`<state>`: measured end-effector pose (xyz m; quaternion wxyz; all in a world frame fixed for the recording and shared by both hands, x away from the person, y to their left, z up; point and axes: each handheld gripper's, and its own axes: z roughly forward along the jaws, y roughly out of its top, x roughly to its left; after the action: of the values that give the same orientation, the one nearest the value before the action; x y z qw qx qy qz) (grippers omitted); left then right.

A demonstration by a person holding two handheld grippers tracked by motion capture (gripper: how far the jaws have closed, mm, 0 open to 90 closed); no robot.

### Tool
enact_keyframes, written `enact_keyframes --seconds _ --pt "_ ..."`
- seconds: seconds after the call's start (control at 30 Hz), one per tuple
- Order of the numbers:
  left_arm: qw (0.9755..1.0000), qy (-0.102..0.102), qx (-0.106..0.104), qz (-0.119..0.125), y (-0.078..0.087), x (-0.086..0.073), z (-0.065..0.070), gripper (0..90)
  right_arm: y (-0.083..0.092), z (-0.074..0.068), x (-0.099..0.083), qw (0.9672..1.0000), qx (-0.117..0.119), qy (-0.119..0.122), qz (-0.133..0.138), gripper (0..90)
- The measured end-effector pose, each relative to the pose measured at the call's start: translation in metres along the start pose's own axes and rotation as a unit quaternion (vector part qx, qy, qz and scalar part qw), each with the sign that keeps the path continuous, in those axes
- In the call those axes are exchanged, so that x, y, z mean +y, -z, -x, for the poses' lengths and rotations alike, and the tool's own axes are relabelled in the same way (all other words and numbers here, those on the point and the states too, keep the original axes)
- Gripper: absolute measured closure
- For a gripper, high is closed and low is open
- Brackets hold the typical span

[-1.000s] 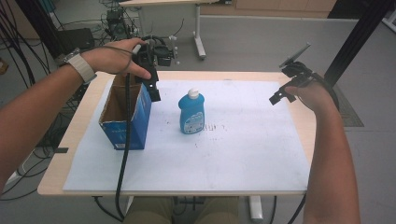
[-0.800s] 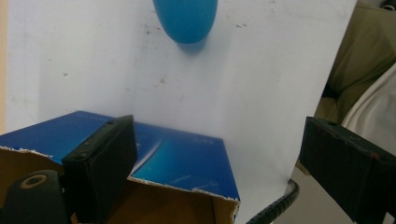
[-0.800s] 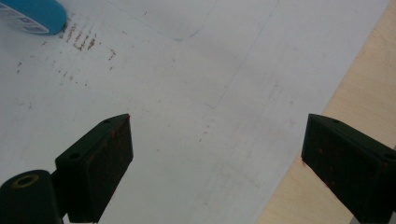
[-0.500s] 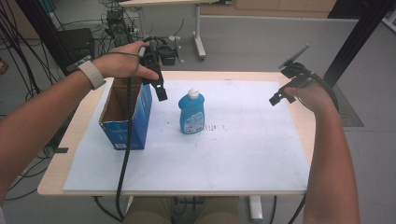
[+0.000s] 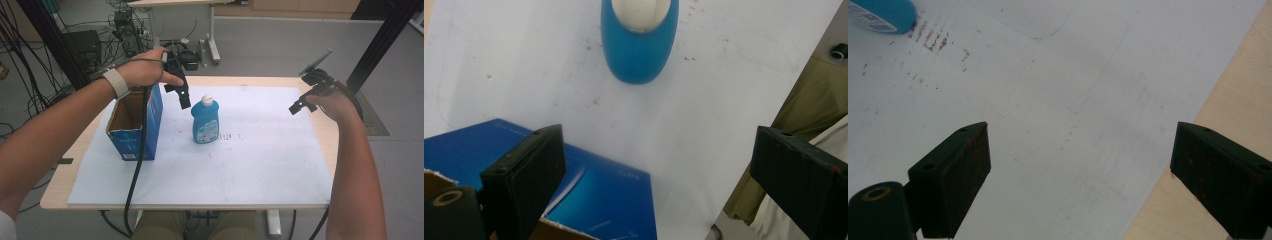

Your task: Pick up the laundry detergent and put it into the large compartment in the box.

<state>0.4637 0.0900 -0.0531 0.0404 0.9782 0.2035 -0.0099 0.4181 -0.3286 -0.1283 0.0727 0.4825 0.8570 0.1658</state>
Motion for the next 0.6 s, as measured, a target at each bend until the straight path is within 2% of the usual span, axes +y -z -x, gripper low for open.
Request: enact_keyframes --seconds 0.6 --pt "0.9999 -0.01 -0.001 0.004 -0.008 0.03 0.0 8.1 0.001 0.003 -0.006 1.0 0.0 -0.004 0.001 9.0"
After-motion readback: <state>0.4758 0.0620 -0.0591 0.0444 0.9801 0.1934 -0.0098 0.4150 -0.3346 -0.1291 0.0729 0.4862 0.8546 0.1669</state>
